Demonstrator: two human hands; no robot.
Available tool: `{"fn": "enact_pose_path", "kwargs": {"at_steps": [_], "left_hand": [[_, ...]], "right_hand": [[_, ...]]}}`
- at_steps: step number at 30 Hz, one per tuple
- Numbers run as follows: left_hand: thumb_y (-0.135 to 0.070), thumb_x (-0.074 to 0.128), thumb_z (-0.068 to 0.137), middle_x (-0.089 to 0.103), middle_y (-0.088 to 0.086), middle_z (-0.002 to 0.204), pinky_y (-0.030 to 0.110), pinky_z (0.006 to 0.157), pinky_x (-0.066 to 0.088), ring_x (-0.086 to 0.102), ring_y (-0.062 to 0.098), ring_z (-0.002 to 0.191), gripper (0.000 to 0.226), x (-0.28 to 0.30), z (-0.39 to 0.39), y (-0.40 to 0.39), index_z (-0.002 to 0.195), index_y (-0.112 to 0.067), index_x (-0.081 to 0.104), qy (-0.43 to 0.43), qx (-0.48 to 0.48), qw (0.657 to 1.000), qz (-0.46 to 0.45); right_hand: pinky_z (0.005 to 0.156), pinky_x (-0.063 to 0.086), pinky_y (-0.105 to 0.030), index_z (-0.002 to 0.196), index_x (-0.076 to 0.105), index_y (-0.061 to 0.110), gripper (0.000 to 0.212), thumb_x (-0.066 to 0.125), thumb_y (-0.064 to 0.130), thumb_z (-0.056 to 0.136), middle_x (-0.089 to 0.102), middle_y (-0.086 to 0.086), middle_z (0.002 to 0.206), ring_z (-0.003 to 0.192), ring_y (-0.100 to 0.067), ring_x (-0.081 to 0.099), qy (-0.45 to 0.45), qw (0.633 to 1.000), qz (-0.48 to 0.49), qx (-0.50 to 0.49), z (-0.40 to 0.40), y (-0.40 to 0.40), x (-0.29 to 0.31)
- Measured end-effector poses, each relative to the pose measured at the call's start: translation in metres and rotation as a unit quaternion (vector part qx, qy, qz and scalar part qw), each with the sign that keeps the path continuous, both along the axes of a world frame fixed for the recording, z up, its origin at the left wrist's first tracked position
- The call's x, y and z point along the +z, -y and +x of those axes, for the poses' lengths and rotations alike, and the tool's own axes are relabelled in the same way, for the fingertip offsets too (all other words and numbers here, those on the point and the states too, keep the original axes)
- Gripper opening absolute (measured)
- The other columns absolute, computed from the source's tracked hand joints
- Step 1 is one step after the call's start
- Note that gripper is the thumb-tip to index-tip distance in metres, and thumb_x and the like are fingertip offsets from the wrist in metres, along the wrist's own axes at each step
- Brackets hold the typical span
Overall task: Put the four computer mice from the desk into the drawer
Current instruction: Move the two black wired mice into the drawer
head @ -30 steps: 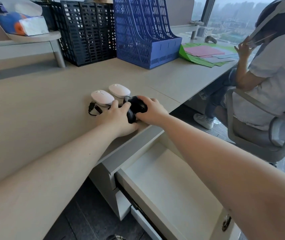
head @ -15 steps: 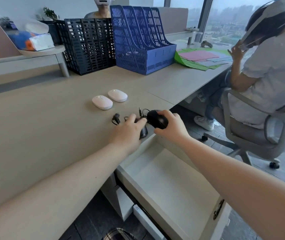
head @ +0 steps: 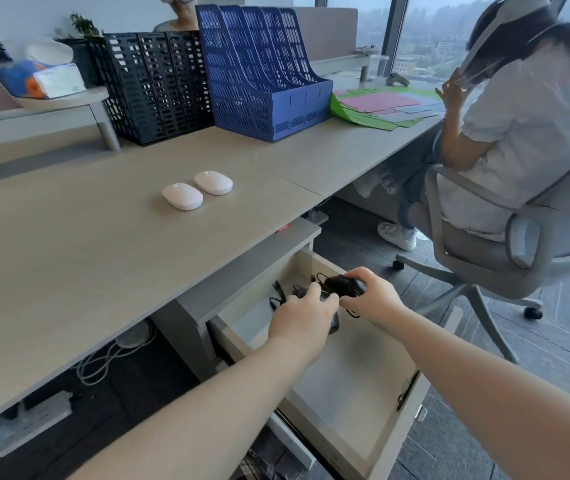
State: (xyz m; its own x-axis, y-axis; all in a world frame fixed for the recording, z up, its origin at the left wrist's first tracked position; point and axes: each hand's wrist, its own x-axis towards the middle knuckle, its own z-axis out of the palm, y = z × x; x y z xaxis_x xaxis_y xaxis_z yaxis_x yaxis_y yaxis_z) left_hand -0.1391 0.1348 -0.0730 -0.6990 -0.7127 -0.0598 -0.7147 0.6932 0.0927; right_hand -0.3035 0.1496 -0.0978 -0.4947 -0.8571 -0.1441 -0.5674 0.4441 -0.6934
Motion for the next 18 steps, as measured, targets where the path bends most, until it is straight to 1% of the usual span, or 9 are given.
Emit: {"fn": "enact_pose_path", "kwargs": {"at_steps": [3,5,8,9,11,12,14,16,18], "left_hand": [[-0.002,0.052,0.085,0.036,0.014,0.133,0.041,0.073,0.046,0.053,0.041,0.102,0.055,-0.02,0.001,0.007,0.134,-0.02,0.033,0.028,0.023,0.999,0.021],[-0.001,0.05,0.086,0.036,0.014,0.133,0.043,0.075,0.048,0.053,0.041,0.103,0.056,-0.034,0.003,0.015,0.136,-0.019,0.032,0.041,0.036,0.998,0.033],[-0.002,0.051,0.086,0.033,0.015,0.136,0.045,0.08,0.049,0.051,0.042,0.105,0.057,-0.056,0.005,0.03,0.137,-0.019,0.03,0.051,0.063,0.995,0.054],[-0.003,0.053,0.086,0.031,0.015,0.138,0.045,0.082,0.049,0.051,0.043,0.105,0.058,-0.064,0.006,0.035,0.137,-0.018,0.029,0.056,0.073,0.994,0.059],[-0.002,0.055,0.085,0.029,0.015,0.14,0.046,0.085,0.049,0.05,0.043,0.107,0.06,-0.079,0.007,0.045,0.137,-0.017,0.029,0.069,0.093,0.991,0.067],[-0.002,0.055,0.085,0.029,0.016,0.14,0.046,0.086,0.049,0.05,0.044,0.107,0.06,-0.085,0.007,0.049,0.137,-0.016,0.029,0.075,0.1,0.99,0.072],[-0.004,0.056,0.085,0.029,0.016,0.141,0.046,0.086,0.049,0.049,0.044,0.108,0.061,-0.097,0.007,0.055,0.138,-0.016,0.029,0.084,0.109,0.987,0.081],[-0.014,0.058,0.088,0.027,0.016,0.142,0.045,0.086,0.049,0.048,0.043,0.108,0.06,-0.107,0.006,0.058,0.139,-0.016,0.026,0.09,0.117,0.985,0.091],[-0.035,0.057,0.09,0.024,0.016,0.144,0.043,0.086,0.048,0.046,0.043,0.109,0.065,-0.115,0.003,0.061,0.141,-0.016,0.022,0.092,0.128,0.982,0.102]], "right_hand": [[0.071,0.046,-0.026,0.118,0.057,0.024,0.046,0.069,0.021,0.074,0.064,-0.002,0.107,0.089,-0.017,0.057,-0.01,1.0,0.01,0.017,0.0,0.006,-0.018],[0.074,0.04,-0.023,0.118,0.058,0.022,0.047,0.069,0.022,0.073,0.065,-0.003,0.112,0.096,-0.017,0.055,-0.02,0.999,0.01,0.024,0.001,0.013,-0.033],[0.077,0.037,-0.023,0.12,0.056,0.023,0.049,0.068,0.024,0.073,0.065,-0.008,0.113,0.11,-0.023,0.053,-0.015,0.999,0.025,0.037,0.004,0.028,-0.056],[0.077,0.036,-0.024,0.122,0.054,0.024,0.05,0.067,0.024,0.074,0.064,-0.008,0.113,0.109,-0.022,0.051,-0.012,0.999,0.032,0.041,0.005,0.034,-0.062],[0.077,0.036,-0.024,0.125,0.051,0.026,0.052,0.066,0.024,0.075,0.062,-0.01,0.113,0.099,-0.016,0.043,-0.012,0.998,0.039,0.05,0.008,0.045,-0.073],[0.078,0.037,-0.024,0.127,0.05,0.027,0.053,0.066,0.024,0.076,0.061,-0.01,0.113,0.095,-0.013,0.039,-0.015,0.998,0.04,0.055,0.01,0.05,-0.078],[0.08,0.042,-0.026,0.129,0.048,0.029,0.057,0.066,0.026,0.075,0.059,-0.011,0.112,0.092,-0.012,0.039,-0.029,0.997,0.041,0.063,0.013,0.06,-0.087],[0.084,0.048,-0.029,0.131,0.046,0.03,0.061,0.066,0.027,0.074,0.053,-0.009,0.111,0.091,-0.016,0.044,-0.044,0.995,0.05,0.072,0.017,0.068,-0.092],[0.086,0.048,-0.03,0.134,0.044,0.027,0.062,0.068,0.025,0.076,0.046,-0.007,0.112,0.095,-0.022,0.052,-0.053,0.993,0.055,0.086,0.021,0.074,-0.095]]}}
